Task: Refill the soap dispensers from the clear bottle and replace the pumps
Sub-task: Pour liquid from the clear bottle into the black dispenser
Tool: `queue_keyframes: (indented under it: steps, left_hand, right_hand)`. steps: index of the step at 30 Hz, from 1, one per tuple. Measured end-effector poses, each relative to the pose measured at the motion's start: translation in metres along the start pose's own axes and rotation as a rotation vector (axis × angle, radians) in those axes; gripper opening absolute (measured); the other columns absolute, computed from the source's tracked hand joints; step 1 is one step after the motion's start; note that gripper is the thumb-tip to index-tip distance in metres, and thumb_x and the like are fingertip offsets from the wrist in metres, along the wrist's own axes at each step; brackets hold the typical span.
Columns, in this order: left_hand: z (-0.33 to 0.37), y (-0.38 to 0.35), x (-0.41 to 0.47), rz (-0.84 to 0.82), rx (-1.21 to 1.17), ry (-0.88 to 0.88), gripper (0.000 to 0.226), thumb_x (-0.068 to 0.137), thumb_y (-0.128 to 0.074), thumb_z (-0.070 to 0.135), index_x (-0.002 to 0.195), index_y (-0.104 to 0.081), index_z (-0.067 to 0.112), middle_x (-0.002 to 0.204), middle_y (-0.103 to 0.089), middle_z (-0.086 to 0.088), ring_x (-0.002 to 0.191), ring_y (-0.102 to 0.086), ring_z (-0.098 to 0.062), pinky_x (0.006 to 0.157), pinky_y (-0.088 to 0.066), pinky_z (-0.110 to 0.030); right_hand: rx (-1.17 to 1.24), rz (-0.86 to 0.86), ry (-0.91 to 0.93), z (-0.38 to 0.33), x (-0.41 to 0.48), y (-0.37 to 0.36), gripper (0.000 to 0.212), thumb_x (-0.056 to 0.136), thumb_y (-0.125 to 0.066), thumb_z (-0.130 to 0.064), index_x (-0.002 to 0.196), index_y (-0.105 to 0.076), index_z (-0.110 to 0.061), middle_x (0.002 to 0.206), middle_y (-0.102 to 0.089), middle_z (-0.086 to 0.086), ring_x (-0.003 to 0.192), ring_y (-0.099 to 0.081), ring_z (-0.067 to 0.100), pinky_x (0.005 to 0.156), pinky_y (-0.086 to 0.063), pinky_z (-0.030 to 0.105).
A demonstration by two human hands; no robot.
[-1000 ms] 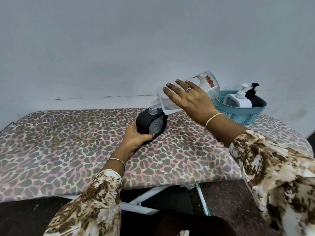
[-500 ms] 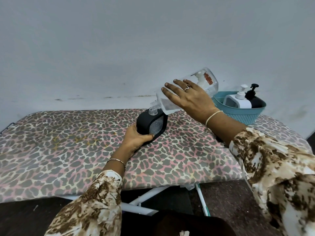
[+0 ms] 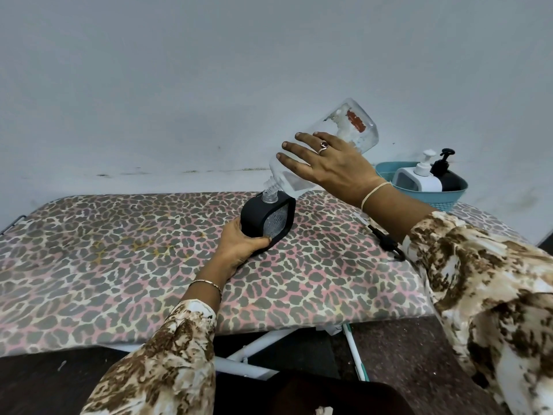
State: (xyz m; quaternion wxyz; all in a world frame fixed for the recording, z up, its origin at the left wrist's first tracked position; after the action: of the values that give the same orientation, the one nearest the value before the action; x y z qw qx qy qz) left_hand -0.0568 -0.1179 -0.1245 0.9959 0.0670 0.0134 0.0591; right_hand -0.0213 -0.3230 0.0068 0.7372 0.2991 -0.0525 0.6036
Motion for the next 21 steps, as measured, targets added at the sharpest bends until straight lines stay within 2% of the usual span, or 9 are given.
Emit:
queue_keyframes:
  steps: [5,8,15,21]
  left_hand:
    - [0.0019,-0.0022,0.0002,0.018,0.007,0.001,0.051,0.064,-0.082,-0.007,0.106,-0.058,0.01,0.102,-0.069,-0.003,0.097,-0.066,-0.017,0.092,-0.052,-0.031]
    - [0.0,-0.0018,0.001,0.015,0.011,-0.003,0.053,0.064,-0.082,-0.007,0.11,-0.059,0.007,0.105,-0.07,-0.005,0.097,-0.067,-0.016,0.09,-0.053,-0.029]
    - [-0.0031,-0.002,0.0014,0.02,-0.003,-0.007,0.056,0.064,-0.081,-0.009,0.115,-0.059,0.004,0.109,-0.07,-0.006,0.098,-0.067,-0.016,0.092,-0.053,-0.03]
    - [-0.002,-0.0029,0.0002,0.017,-0.012,-0.018,0.057,0.066,-0.08,-0.008,0.114,-0.056,0.008,0.106,-0.067,-0.003,0.094,-0.064,-0.012,0.08,-0.05,-0.017]
  right_hand:
    - [-0.059,0.013,0.017,0.0033,0.0025,-0.0019,0.051,0.092,-0.052,-0.005,0.141,-0.043,-0.016,0.139,-0.052,0.011,0.125,-0.051,0.031,0.102,-0.042,0.04]
    - [-0.08,0.015,0.027,0.0039,0.0031,-0.0029,0.053,0.091,-0.055,-0.006,0.142,-0.042,-0.017,0.14,-0.051,0.011,0.125,-0.051,0.03,0.103,-0.041,0.04]
    - [-0.163,0.052,0.048,0.0072,0.0093,0.0015,0.047,0.098,-0.039,-0.002,0.14,-0.046,-0.022,0.145,-0.047,0.007,0.13,-0.048,0.027,0.11,-0.032,0.038]
    - [-0.206,0.043,0.068,0.0084,0.0104,0.0012,0.049,0.099,-0.034,-0.001,0.142,-0.043,-0.023,0.147,-0.044,0.008,0.132,-0.046,0.027,0.112,-0.025,0.039]
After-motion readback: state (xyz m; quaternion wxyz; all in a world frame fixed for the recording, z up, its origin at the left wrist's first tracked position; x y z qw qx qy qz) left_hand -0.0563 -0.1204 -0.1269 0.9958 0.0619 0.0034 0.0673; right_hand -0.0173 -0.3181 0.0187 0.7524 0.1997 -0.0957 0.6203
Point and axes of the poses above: each hand's wrist, its own x-axis towards the middle knuckle, its own y-axis out of the back of the hand, z = x × y, the point moved 2 cm from there along x, towards the middle knuckle
